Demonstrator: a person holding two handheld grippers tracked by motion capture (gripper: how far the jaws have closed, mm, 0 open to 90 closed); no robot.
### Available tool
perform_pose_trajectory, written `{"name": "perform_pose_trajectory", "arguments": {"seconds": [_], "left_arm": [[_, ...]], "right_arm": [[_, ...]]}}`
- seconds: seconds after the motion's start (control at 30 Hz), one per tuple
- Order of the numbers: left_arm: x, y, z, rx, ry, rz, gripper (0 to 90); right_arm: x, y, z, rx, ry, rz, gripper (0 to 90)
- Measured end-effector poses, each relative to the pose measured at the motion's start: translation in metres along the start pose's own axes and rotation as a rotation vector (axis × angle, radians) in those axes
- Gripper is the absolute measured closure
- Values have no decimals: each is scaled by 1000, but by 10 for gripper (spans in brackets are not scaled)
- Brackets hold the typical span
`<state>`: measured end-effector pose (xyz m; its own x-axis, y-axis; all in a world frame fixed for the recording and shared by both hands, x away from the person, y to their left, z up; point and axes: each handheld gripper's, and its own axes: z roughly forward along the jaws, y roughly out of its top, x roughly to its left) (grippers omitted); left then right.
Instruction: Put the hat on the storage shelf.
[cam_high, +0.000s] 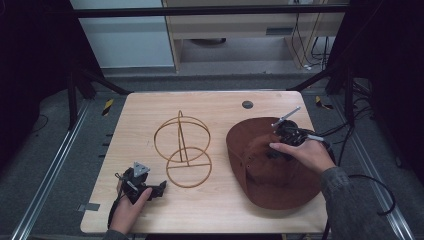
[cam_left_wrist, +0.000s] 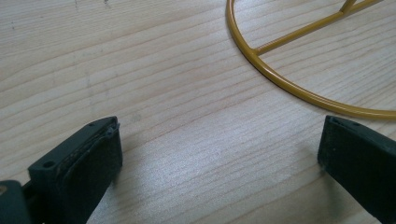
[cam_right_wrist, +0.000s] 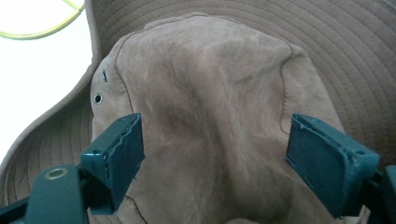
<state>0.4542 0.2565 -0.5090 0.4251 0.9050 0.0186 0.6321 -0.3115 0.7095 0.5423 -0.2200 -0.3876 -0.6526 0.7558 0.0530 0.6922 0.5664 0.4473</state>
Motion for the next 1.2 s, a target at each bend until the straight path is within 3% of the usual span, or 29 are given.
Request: {"name": "perform_pose_trajectory", "arguments": {"seconds": [0.4, 0.53, 0.7, 0.9, 1.0, 1.2], "left_arm": [[0, 0, 0, -2, -2, 2, 0], [0, 0, 0, -2, -2, 2, 0], [0, 0, 0, -2, -2, 3, 0], [0, 0, 0, -2, -2, 3, 0], [0, 0, 0, -2, -2, 3, 0], [-1, 0, 0, -2, -2, 4, 0]], "right_arm": [[1, -2, 9, 15, -6, -9, 339], [1, -2, 9, 15, -10, -13, 479], [-1, -5, 12, 23, 24, -15, 686], [-7, -10, 12, 9, 66, 15, 834], [-8, -11, 9, 1, 82, 23, 886], [-9, -10, -3, -35, 86, 32, 893]]}}
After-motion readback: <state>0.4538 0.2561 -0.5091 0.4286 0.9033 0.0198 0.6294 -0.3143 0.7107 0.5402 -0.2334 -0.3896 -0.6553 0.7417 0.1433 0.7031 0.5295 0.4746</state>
